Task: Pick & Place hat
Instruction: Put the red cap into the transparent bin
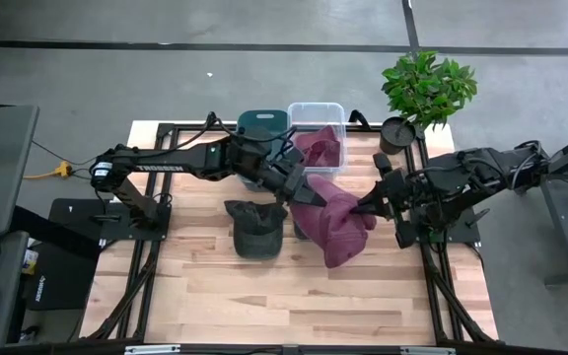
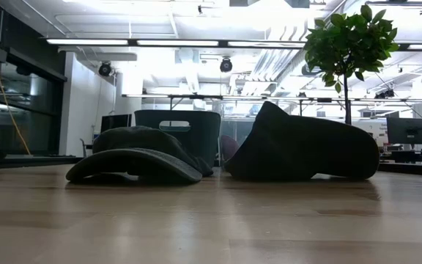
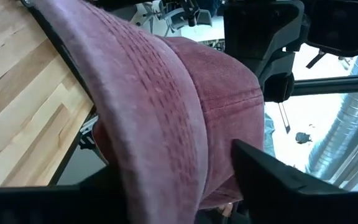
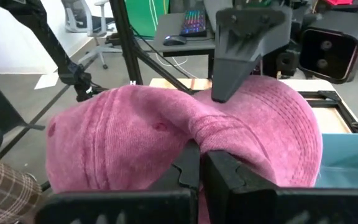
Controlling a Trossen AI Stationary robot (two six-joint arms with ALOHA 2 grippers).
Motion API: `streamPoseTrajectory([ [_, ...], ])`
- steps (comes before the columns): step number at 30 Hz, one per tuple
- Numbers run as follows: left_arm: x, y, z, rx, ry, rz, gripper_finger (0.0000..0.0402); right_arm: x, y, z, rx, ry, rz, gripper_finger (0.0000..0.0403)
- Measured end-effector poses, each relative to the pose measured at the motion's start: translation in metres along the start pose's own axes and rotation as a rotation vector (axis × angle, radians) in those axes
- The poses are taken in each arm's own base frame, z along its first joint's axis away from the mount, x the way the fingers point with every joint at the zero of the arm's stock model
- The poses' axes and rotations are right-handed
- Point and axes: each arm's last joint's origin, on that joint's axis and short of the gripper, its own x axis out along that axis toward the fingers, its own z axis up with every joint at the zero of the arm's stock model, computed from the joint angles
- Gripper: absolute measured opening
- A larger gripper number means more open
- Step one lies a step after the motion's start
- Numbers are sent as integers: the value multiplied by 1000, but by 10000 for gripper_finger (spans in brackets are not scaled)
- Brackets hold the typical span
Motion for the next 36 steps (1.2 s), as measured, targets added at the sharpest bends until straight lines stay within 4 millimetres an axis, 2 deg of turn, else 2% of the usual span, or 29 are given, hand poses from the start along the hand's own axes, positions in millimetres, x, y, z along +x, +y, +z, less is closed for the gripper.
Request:
streamPoseTrajectory([
  [9, -1, -1, 0, 53, 3, -4, 14, 0, -1, -1, 16, 5, -19, 0],
  [15, -1, 0, 0, 61, 6, 6, 4, 0, -2, -3, 40, 18, -64, 7],
  [20, -1, 5, -2, 76, 19, 55, 2, -1, -3, -3, 89, 20, -72, 28],
  [36, -2, 20, -4, 45, 1, 206, 0, -5, -3, -3, 118, 17, -62, 146],
])
